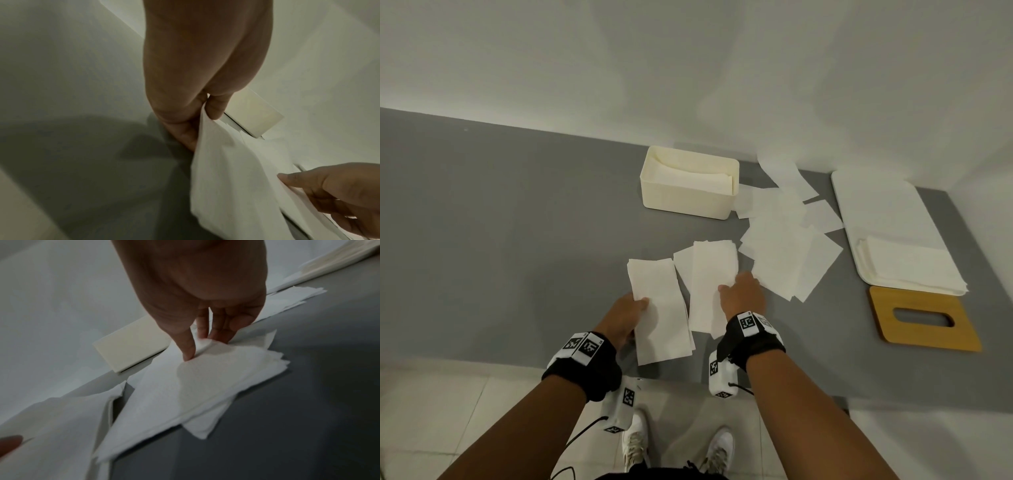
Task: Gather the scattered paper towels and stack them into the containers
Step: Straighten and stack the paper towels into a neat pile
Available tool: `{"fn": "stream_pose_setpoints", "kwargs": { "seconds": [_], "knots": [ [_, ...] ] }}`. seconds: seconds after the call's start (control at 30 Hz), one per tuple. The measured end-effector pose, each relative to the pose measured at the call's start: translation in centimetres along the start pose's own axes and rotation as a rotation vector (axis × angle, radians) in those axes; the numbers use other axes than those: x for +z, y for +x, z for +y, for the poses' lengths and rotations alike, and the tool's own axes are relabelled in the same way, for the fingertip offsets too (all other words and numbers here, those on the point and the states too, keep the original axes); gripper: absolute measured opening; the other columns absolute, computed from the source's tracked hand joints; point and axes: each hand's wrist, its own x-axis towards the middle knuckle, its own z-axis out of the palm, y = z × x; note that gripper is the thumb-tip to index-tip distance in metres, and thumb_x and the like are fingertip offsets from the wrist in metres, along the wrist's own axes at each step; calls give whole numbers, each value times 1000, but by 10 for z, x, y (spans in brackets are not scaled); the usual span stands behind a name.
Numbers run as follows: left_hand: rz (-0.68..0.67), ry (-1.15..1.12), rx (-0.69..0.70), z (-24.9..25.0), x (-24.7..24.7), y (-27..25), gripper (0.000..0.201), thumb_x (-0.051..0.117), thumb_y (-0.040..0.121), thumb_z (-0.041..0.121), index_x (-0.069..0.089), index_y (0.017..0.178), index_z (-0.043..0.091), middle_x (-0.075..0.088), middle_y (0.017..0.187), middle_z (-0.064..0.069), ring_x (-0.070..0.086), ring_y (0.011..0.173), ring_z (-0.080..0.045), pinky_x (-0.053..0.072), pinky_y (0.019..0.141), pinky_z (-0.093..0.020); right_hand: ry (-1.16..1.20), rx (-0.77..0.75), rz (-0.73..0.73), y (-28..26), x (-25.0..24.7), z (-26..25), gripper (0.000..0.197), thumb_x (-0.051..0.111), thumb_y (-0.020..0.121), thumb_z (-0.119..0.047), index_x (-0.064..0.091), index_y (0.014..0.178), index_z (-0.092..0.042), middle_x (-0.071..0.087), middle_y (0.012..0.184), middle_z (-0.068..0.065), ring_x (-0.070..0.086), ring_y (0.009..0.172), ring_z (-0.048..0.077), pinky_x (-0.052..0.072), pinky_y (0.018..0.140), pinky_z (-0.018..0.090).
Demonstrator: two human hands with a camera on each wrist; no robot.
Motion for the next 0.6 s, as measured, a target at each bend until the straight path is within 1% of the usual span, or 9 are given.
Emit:
{"fn": "stream_pose_setpoints", "kwargs": {
  "seconds": [0.07,0.13,0.2,0.3,0.37,0.4,0.47,0.53,0.6],
  "knots": [
    [-2,0,1,1,0,-1,21,43,101,17,58,115,12,64,109,-11,59,91,-27,45,74,-33,53,58,10,1,-1,0,50,61,88,-31,44,129,-8,52,128,12,53,118,30,44,95,37],
    [-1,4,5,1,1,0,20,43,101,17,58,113,12,63,107,-11,58,89,-27,45,73,-33,102,98,-37,5,-2,0,48,64,86,-30,50,124,-5,58,123,11,57,114,29,46,89,34],
    [1,4,5,0,1,1,19,42,101,16,57,112,12,63,107,-12,57,90,-27,45,74,-33,171,116,-86,9,-3,0,40,66,83,-27,58,112,-1,65,111,12,63,102,29,47,78,31],
    [-4,9,0,-1,1,3,19,42,101,17,58,111,12,63,110,-14,57,93,-28,44,77,-35,197,61,-119,11,-6,0,27,66,80,-22,66,97,-1,68,101,11,64,90,29,46,70,28],
    [-8,-5,-4,-2,1,3,19,43,101,16,58,111,12,63,110,-15,57,92,-28,43,73,-34,228,26,-105,7,-10,-2,13,64,80,-16,65,85,-4,67,90,7,60,81,26,43,68,26],
    [-7,-13,-8,-1,1,3,19,43,101,16,58,112,12,63,109,-14,57,91,-28,43,72,-33,272,13,-94,3,-13,-2,6,63,80,-14,61,81,-8,64,85,5,58,79,24,43,68,26],
    [-16,-41,-22,-1,0,2,20,43,101,17,58,114,11,63,108,-12,57,92,-28,43,71,-32,395,-30,-66,-4,-20,-1,9,64,80,-12,56,83,-13,59,84,1,57,83,22,43,71,28],
    [-25,-65,-25,1,0,-1,21,42,102,16,57,115,11,63,106,-9,57,91,-26,44,67,-30,482,-97,-59,-8,-27,2,17,66,79,-12,55,92,-14,59,92,1,58,87,21,44,75,30],
    [-26,-75,-24,3,0,-6,19,41,102,15,56,113,11,62,101,-8,57,84,-23,41,60,-28,594,-129,-85,-8,-34,9,30,69,77,-10,53,102,-15,61,101,2,60,91,21,49,82,35]
  ]
}}
